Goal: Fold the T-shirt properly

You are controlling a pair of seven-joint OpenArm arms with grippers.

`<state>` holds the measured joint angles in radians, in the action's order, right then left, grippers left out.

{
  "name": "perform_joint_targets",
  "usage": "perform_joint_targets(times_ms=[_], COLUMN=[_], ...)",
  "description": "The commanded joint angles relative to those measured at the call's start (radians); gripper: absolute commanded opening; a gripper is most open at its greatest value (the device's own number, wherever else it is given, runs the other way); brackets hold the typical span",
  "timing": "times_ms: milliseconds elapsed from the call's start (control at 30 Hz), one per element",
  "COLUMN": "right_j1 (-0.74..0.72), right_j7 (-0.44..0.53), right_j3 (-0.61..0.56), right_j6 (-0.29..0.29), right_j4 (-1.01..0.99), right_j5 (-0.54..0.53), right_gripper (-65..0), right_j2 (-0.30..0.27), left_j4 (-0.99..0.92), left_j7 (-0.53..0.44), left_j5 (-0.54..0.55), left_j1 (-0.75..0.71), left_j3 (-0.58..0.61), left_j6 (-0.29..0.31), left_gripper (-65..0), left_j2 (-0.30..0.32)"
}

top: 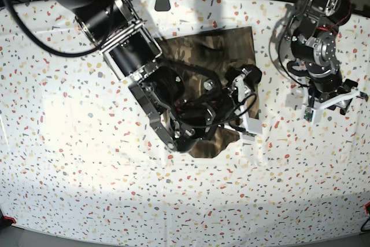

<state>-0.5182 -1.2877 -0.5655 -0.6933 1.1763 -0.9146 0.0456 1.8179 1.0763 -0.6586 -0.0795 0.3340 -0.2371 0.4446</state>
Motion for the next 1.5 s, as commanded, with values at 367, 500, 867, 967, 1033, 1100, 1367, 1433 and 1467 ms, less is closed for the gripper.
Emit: perform_joint_targets(times_ms=[367, 500, 867, 967, 1033, 1100, 1367, 1433, 1467], right_j1=[-0.030, -0.030, 0.015, 0.034, 0.036, 0.036, 0.033, 0.024, 0.017], right_j7=[0.286, 0.370, 0.377, 0.427, 0.455, 0.488, 0.472, 0.472, 0.472], right_j3=[0.005, 0.061, 0.332, 0.329, 0.329, 0.329, 0.329, 0.329, 0.329], right_j6=[-0.005, 0.011, 0.046, 0.035, 0.029, 0.018, 0.018, 0.018, 0.018], right_j4=[0.360, 0.406, 0.328, 0.217, 0.133, 0.055, -0.062, -0.057, -0.056], right_j5=[0.392, 0.616, 0.600, 0.589, 0.589, 0.589, 0.634, 0.631, 0.623], right_gripper=[-41.6, -41.7, -41.7, -41.7, -41.7, -41.7, -41.7, -41.7, -41.7], right_j2=[0.010, 0.010, -0.178, -0.212, -0.208, -0.196, -0.179, -0.178, -0.178], left_j4=[0.018, 0.032, 0.431, 0.454, 0.425, 0.370, 0.098, 0.111, 0.125], left_j7=[-0.074, -0.072, -0.109, -0.156, -0.189, -0.195, -0.102, -0.093, -0.092], left_j5=[0.295, 0.378, 0.563, 0.691, 0.724, 0.732, 0.700, 0.700, 0.700], left_j1=[0.102, 0.101, 0.030, -0.028, -0.064, -0.085, -0.132, -0.148, -0.154], left_j3=[-0.019, -0.019, -0.019, -0.019, -0.019, -0.019, -0.019, -0.019, -0.019], left_j6=[-0.006, -0.006, 0.040, 0.126, 0.159, 0.163, 0.163, 0.163, 0.163], left_gripper=[-43.0, -43.0, -43.0, -43.0, -43.0, -43.0, -43.0, -43.0, -43.0], left_j2=[0.153, 0.150, -0.027, -0.120, -0.171, -0.212, -0.231, -0.231, -0.231])
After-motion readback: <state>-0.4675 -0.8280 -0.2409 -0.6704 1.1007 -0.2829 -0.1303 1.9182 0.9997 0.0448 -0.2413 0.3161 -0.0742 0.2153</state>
